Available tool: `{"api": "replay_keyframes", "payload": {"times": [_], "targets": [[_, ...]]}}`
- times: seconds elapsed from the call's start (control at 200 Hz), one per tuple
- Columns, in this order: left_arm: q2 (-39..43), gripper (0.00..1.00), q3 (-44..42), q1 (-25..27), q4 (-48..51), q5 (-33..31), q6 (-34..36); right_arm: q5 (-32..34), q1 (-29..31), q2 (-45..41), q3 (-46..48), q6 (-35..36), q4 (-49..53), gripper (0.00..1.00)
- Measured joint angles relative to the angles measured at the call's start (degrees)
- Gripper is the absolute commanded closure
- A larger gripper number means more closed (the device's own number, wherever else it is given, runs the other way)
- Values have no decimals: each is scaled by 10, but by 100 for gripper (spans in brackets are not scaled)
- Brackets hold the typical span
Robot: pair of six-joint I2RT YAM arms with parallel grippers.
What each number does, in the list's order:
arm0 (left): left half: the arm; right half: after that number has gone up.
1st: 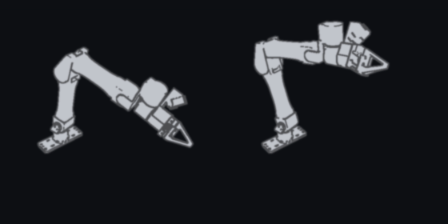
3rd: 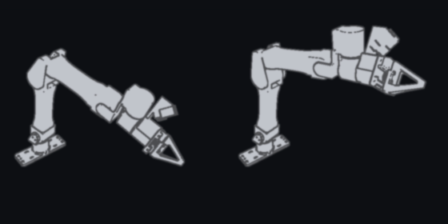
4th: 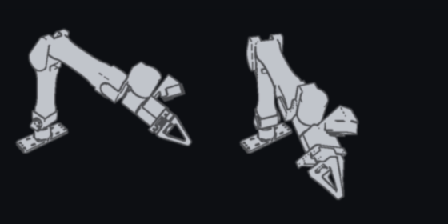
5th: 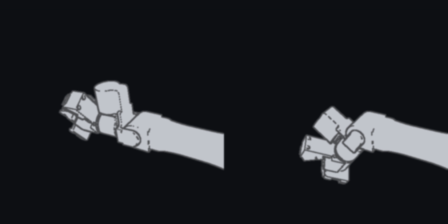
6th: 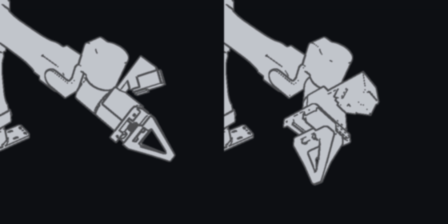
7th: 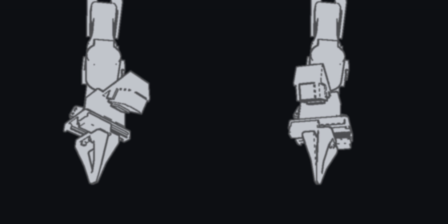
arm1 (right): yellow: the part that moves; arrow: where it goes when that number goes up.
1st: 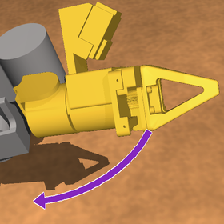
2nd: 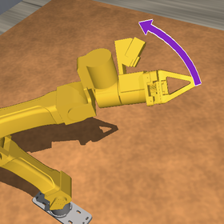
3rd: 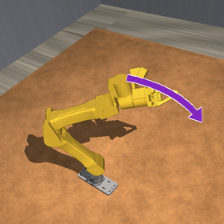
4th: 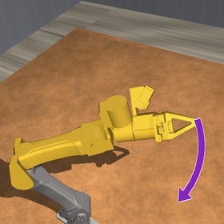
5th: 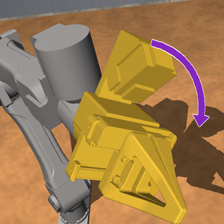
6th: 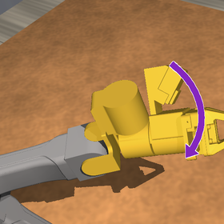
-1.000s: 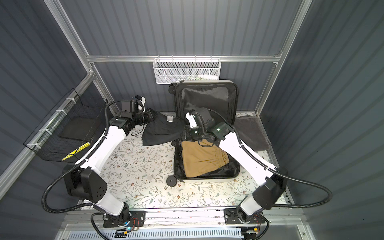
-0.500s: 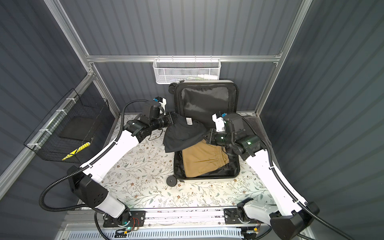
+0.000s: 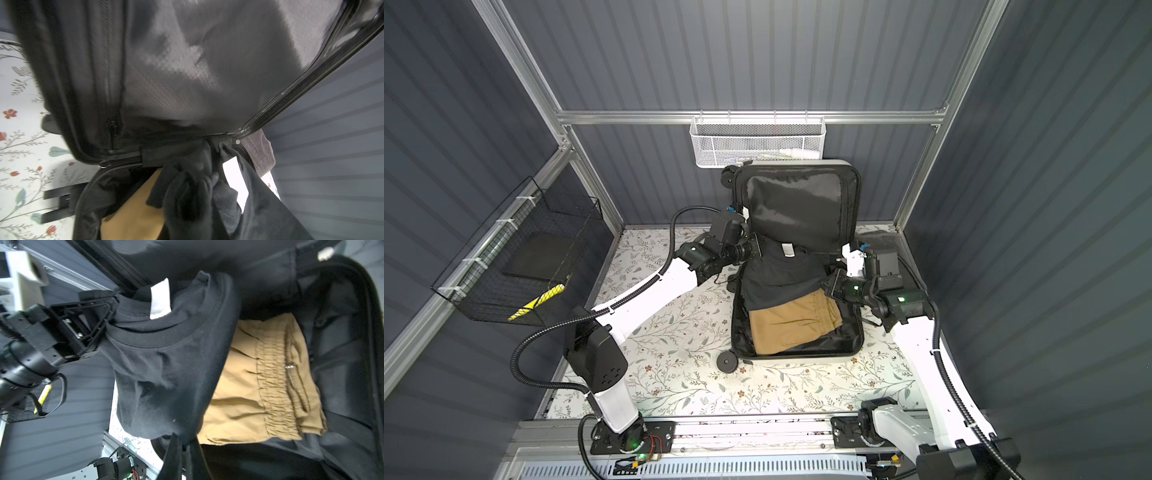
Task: Pack the luggage
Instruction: 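Lower the T-shirt onto the trousers in the suitcase with both grippers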
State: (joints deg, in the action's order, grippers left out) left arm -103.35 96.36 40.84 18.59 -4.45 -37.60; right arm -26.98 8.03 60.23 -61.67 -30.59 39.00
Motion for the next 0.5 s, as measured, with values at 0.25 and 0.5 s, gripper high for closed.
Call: {"api": "replay_keyframes", "payload": {"times": [0.25,0.5], "targets": [[-3,100,-56,9,-44,-12,-11,-4,-29,-26,121,-2,-28,100],[-16,100,-141,19,-76,-21,-30,-2,-31,-54,233,-18,-61,100]]}}
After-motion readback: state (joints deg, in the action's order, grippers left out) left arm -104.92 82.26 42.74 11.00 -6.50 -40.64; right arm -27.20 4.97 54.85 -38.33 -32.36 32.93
